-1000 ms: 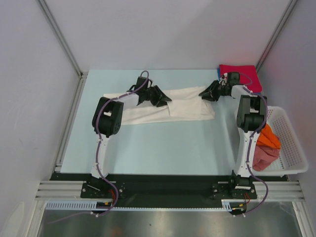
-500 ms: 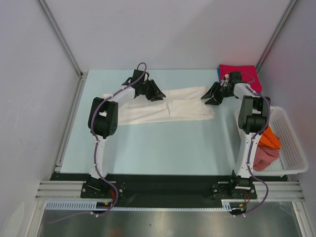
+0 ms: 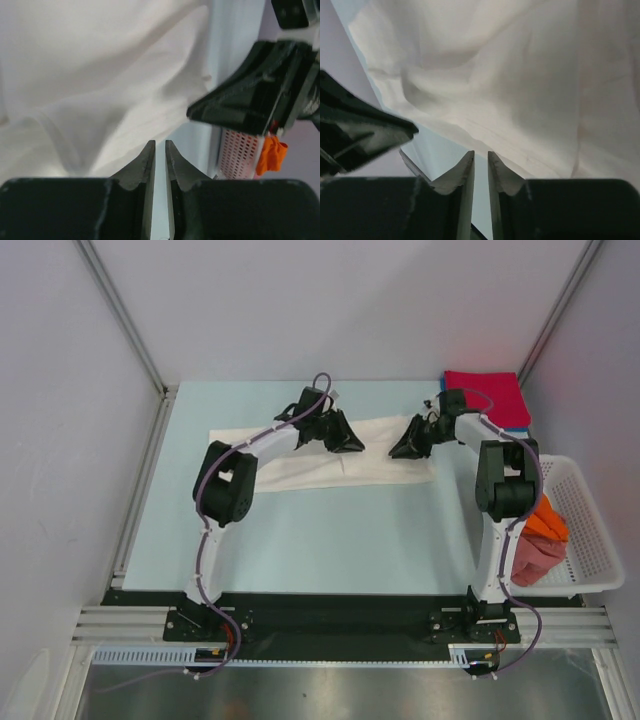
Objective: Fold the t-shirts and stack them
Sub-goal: Fold the tshirt
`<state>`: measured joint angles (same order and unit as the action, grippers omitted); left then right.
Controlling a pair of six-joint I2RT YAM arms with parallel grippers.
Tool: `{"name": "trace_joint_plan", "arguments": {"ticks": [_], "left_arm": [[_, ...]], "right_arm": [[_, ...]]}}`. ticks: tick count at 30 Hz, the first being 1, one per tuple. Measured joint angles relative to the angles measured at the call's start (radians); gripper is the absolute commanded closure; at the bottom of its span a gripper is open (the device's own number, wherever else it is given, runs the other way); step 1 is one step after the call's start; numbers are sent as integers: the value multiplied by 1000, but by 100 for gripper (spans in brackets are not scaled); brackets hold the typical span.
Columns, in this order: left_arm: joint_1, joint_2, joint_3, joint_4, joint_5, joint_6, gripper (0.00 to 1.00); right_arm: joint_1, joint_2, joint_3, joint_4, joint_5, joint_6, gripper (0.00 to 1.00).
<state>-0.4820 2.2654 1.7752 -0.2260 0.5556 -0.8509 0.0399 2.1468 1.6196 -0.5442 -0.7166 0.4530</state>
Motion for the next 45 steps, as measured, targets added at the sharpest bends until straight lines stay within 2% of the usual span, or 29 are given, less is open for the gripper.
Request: {"name": "trace_joint_plan", "arguments": {"ticks": [3,6,9,12,17,19,20,22,23,29,33,36,39,45], "left_arm": [[16,81,24,13,2,-10,82],[47,185,88,11,10,-14,82],[77,252,168,4,87,-40,82],[95,266,198,3,84,-40,78],[115,243,176,2,107,-35,63],[126,191,126,-29,101,-2,59],[133,154,93,-53,94,18,58],[152,74,34,-106,72,61,55],[167,17,-7,-129,59,90,52],[317,-413,-298,-230,-67,239,40],[454,-666,-522,-256,-147,279,31],[557,-754,-660,-266,-196,285,28],[639,-765,-766,-272,-227,281,27],[711,-730,-859,-269,-243,249,26]], "right_arm": [[22,5,-89,21,-13,15,87],[5,20,-130,32,-9,16,88],[-36,35,-146,41,3,15,88],[-70,36,-146,39,11,7,87],[-88,27,-145,12,34,-15,83],[-87,14,-143,-6,60,-24,78],[-85,6,-143,-16,71,-25,71],[-81,-9,-143,-29,86,-25,65],[-80,-19,-143,-35,97,-23,56],[-66,-120,-143,-82,166,1,30],[-53,-211,-154,-87,212,45,20],[-47,-275,-204,-67,241,98,14],[-26,-330,-275,-38,273,164,12],[-1,-381,-412,39,309,276,8]]}}
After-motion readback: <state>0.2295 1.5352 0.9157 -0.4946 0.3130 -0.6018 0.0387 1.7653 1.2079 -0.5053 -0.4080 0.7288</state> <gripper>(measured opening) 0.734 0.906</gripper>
